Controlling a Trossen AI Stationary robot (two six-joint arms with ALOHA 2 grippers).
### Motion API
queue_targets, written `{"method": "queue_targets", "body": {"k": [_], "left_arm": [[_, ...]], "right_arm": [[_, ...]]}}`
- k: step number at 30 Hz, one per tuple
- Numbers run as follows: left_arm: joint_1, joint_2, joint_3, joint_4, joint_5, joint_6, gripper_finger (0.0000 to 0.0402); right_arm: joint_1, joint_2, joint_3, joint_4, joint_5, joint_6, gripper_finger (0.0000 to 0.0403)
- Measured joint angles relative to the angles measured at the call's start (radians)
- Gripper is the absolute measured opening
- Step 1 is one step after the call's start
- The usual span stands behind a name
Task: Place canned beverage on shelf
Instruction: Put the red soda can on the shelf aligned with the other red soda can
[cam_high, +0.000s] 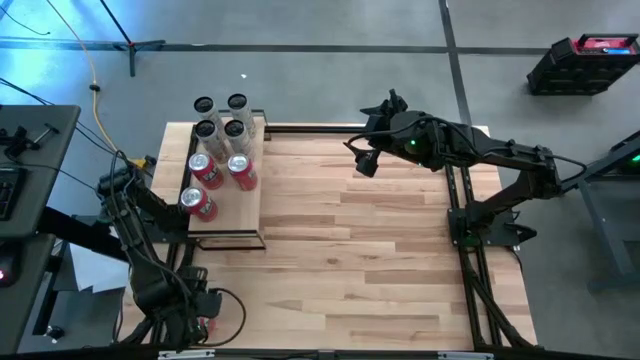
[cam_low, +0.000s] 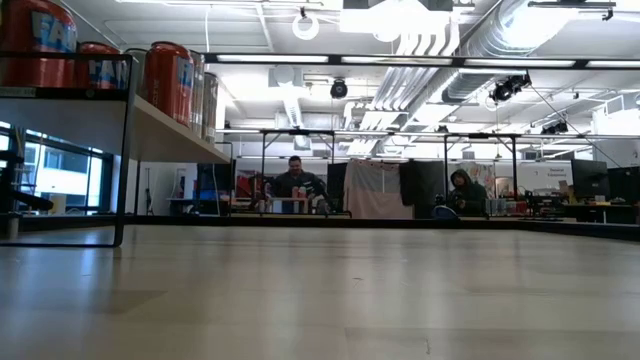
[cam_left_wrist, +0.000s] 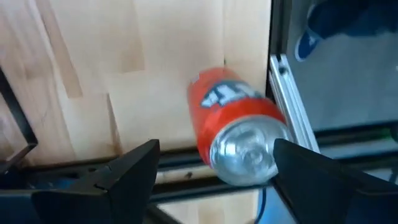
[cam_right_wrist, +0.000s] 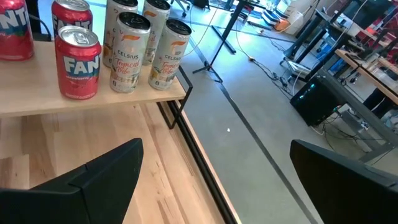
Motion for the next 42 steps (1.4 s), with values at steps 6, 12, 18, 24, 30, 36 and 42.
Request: {"method": "queue_targets", "body": {"k": [6,12,18,24,30,36,42], "left_arm": [[-0.003,0.002,0.000,0.042,-0.004,-0.012,0.0308],[-0.003,0.002,0.000,0.043,0.015,-0.074,0.0308],[-0.024,0.002,0.000,0.060,0.015,-0.138,0.0335],[-0.048,0.006,0.000,0.075,-0.015,-0.133,0.0368],[-0.067,0.008,0.000,0.082,-0.086,-0.119,0.0371],[-0.096,0.009,-0.025,0.082,-0.092,-0.118,0.0372],[-0.108,0.009,-0.033,0.081,-0.091,-0.084,0.0371]], "right_arm": [[0.000,0.000,0.000,0.000,0.000,-0.001,0.0392],[0.000,0.000,0.000,0.000,0.001,-0.001,0.0392],[0.000,0.000,0.000,0.000,0.001,-0.001,0.0392],[0.000,0.000,0.000,0.000,0.001,-0.001,0.0392],[0.000,0.000,0.000,0.000,0.001,-0.001,0.0392],[0.000,0.000,0.000,0.000,0.001,0.001,0.0392],[0.000,0.000,0.000,0.000,0.001,-0.001,0.0392]]}}
